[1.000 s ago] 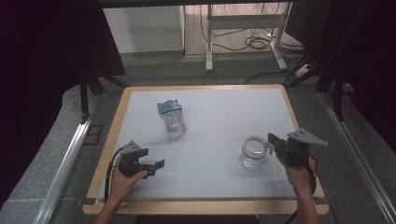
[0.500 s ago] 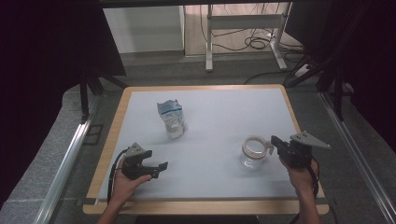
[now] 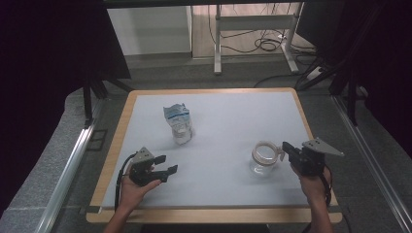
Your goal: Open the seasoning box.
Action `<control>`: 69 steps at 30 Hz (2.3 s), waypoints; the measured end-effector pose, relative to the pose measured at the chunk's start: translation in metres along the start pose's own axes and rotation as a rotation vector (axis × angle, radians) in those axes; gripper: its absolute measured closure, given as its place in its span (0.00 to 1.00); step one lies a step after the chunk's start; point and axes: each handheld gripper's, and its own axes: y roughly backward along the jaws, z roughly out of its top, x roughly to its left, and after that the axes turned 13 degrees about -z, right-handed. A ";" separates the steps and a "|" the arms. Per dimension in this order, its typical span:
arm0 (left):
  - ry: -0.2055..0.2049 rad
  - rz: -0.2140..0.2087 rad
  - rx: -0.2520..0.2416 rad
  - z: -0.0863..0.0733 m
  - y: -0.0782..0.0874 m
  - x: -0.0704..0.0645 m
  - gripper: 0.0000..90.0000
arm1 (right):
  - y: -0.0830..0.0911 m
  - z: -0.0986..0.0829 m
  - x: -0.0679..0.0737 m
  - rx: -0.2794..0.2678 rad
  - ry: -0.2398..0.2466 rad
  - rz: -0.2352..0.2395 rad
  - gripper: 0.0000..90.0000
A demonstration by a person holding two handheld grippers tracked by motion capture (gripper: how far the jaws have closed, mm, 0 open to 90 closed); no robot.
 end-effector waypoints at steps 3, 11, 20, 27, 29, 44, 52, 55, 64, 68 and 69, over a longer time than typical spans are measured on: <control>-0.001 -0.005 0.007 0.000 -0.003 -0.001 0.38 | 0.000 0.000 0.000 -0.002 -0.001 -0.001 1.00; -0.036 -0.039 0.010 0.007 -0.009 -0.008 0.57 | -0.001 -0.001 0.001 -0.002 0.010 -0.013 1.00; -0.202 -0.197 0.033 0.061 -0.065 -0.054 0.93 | -0.001 -0.002 0.000 0.004 0.007 -0.013 1.00; -0.254 -0.303 0.072 0.096 -0.121 -0.080 1.00 | -0.003 -0.002 -0.001 -0.001 0.003 -0.004 1.00; -0.254 -0.317 0.078 0.099 -0.129 -0.083 1.00 | -0.003 -0.002 -0.001 -0.001 0.001 -0.003 1.00; -0.252 -0.393 0.103 0.131 -0.180 -0.103 1.00 | -0.004 -0.003 -0.002 -0.003 -0.007 0.005 1.00; -0.246 -0.404 0.107 0.135 -0.184 -0.102 1.00 | 0.001 -0.005 -0.003 -0.009 -0.017 -0.006 1.00; -0.241 -0.410 0.107 0.138 -0.186 -0.104 1.00 | 0.011 -0.013 -0.006 -0.018 -0.042 -0.008 1.00; -0.231 -0.407 0.108 0.140 -0.188 -0.104 1.00 | 0.019 -0.047 -0.024 0.028 -0.121 -0.003 0.87; -0.228 -0.407 0.108 0.143 -0.189 -0.104 1.00 | 0.018 -0.053 -0.025 0.045 -0.116 0.001 0.78; -0.233 -0.406 0.108 0.145 -0.189 -0.105 1.00 | 0.016 -0.057 -0.024 0.047 -0.099 -0.013 0.71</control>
